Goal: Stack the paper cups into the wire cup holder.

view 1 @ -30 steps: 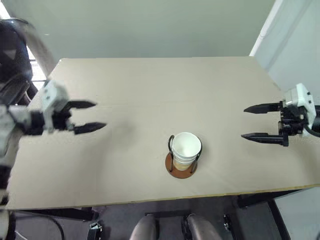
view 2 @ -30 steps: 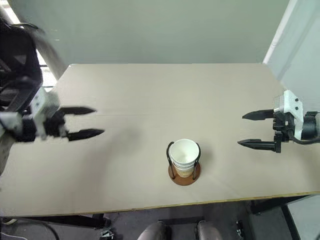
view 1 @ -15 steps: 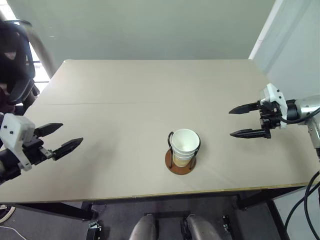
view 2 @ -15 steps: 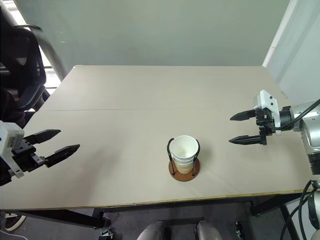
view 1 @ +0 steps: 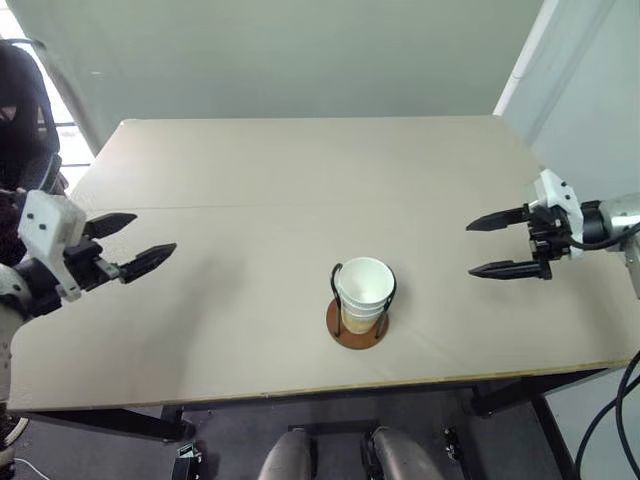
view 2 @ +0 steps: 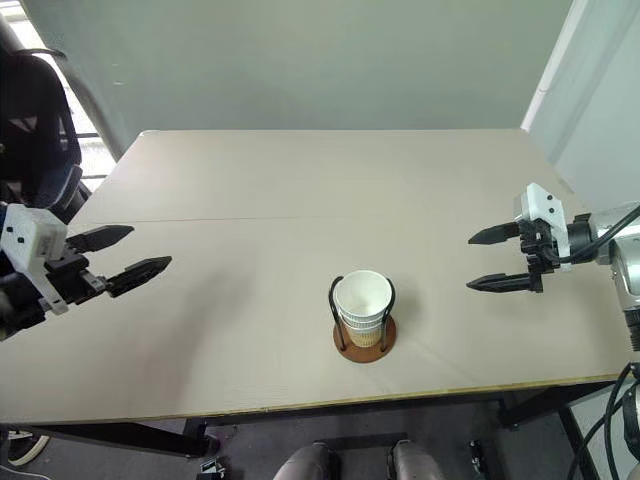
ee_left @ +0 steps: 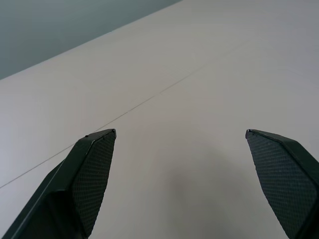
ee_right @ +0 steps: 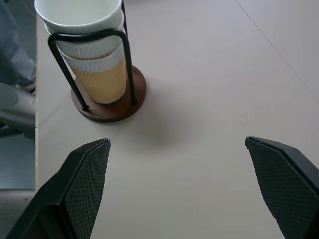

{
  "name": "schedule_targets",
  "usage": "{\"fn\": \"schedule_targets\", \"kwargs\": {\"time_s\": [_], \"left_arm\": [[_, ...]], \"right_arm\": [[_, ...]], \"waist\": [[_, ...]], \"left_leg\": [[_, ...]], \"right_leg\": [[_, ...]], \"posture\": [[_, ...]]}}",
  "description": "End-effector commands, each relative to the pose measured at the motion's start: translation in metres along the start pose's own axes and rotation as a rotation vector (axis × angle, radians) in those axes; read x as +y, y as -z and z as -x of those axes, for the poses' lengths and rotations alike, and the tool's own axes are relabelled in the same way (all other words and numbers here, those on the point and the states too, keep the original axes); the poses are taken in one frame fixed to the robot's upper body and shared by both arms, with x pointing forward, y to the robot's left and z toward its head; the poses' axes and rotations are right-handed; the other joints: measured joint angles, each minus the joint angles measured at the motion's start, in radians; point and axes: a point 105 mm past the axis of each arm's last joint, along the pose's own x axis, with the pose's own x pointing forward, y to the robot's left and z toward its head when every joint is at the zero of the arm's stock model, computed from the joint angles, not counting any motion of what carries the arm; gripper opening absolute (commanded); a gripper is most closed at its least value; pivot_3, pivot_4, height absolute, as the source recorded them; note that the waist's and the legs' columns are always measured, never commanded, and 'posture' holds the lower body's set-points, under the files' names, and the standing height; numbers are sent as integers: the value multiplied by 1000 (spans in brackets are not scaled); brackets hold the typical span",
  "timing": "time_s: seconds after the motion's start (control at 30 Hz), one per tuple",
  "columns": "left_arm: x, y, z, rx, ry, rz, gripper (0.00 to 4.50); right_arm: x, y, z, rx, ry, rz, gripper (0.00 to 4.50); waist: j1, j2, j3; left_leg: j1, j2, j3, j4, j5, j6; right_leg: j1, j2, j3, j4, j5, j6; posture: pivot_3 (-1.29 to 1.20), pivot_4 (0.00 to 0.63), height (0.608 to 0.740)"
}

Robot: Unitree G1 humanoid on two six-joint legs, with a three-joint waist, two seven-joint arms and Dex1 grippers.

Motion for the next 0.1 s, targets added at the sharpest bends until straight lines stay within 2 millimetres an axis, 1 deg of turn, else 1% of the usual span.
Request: {"fn": "schedule_targets", "kwargs": {"time_s": [0.03, 0.1], "left_arm": [[-7, -15, 1, -21, 62, -23, 4465], [-9, -15, 2, -11, 75, -22, 4465]], "right_arm": [[-3, -10, 12, -11, 41, 40, 4500], [-3, -11, 12, -9, 45, 41, 4500]], "waist": [[0, 0, 0], [0, 0, 0]], "left_leg": [[0, 0, 0, -2, 0, 0], [0, 0, 0, -6, 0, 0]], "right_leg": [[0, 0, 0, -1, 0, 0], [-1, 0, 0, -3, 0, 0]], "posture": [[0, 150, 740], [0, 150, 740]]}}
